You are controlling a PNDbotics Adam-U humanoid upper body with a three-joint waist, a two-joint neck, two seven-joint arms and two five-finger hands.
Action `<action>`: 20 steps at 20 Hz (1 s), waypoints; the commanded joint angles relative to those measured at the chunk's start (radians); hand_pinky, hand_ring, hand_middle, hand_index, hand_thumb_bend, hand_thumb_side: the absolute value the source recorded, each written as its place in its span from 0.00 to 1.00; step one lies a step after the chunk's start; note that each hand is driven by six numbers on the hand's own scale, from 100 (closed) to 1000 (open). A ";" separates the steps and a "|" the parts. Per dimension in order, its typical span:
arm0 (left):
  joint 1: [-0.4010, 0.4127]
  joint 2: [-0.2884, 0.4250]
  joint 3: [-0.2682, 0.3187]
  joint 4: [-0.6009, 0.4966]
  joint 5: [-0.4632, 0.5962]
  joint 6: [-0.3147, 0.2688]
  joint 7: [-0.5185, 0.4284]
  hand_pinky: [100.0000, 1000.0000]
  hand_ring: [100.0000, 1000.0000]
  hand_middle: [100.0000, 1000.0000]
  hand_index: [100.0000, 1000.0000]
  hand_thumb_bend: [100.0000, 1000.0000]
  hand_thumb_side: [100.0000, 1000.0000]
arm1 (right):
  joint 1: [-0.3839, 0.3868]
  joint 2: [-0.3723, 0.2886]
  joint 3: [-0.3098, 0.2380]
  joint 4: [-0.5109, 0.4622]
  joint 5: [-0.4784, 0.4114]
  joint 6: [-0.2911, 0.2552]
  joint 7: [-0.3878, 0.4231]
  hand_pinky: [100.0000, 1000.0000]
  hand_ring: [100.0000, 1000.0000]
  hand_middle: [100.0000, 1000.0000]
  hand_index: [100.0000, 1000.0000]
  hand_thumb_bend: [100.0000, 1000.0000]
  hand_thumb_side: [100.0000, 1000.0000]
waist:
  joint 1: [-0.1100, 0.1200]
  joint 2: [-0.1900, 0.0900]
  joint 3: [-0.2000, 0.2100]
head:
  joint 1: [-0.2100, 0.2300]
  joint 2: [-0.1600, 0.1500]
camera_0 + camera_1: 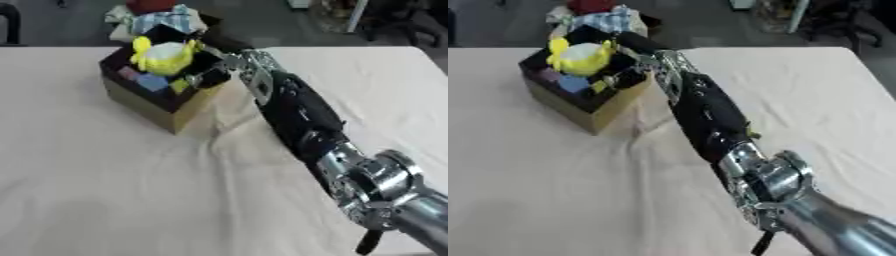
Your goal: Pick up objects on the table and place them in the box.
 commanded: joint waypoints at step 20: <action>-0.004 0.015 0.021 -0.019 -0.005 0.003 0.016 0.81 0.73 0.67 0.83 0.00 0.63 | -0.054 -0.093 0.063 -0.142 0.073 -0.090 -0.016 0.86 0.95 1.00 1.00 0.27 0.53 | -0.012 -0.023 -0.051 | 0.017 -0.015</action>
